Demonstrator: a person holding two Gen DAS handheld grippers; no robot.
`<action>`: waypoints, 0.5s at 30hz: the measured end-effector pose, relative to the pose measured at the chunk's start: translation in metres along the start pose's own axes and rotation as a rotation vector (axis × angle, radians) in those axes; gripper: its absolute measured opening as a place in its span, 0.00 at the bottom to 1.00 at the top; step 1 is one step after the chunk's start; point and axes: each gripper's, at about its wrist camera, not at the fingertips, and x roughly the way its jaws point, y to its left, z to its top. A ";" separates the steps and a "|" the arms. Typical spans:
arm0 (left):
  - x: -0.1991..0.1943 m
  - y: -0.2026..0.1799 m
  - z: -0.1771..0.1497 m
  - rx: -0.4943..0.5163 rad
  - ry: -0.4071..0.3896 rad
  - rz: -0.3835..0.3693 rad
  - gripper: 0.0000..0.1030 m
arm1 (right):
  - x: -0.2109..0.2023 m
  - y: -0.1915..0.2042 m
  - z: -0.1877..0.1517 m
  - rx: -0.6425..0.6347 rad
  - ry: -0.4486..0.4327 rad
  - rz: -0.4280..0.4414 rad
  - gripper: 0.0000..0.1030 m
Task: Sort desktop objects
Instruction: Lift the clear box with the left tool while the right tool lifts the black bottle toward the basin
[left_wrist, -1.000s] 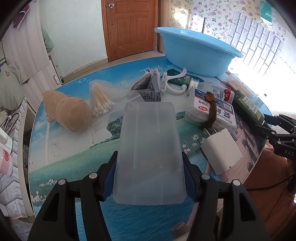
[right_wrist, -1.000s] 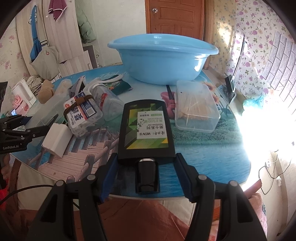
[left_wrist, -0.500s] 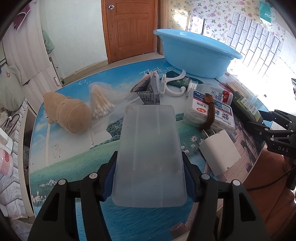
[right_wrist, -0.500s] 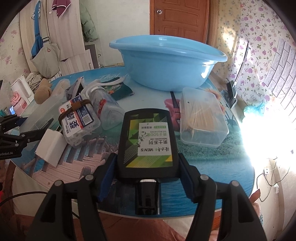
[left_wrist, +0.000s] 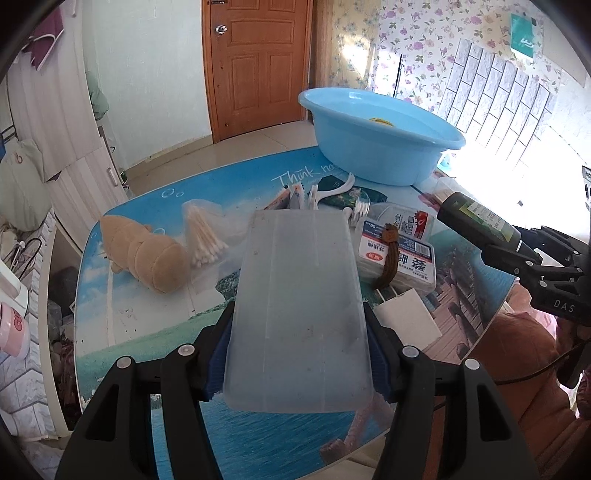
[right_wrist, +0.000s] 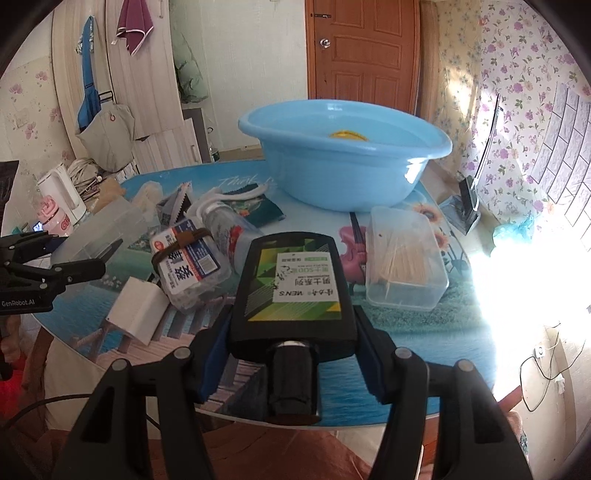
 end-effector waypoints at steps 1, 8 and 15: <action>-0.001 -0.001 0.002 0.000 -0.003 -0.001 0.59 | -0.003 0.001 0.003 0.000 -0.013 0.002 0.58; -0.005 -0.002 0.006 0.003 -0.007 -0.006 0.59 | -0.012 0.003 0.013 0.004 -0.048 0.022 0.58; -0.012 -0.003 0.015 -0.007 -0.023 -0.008 0.59 | -0.023 0.004 0.016 0.009 -0.079 0.034 0.58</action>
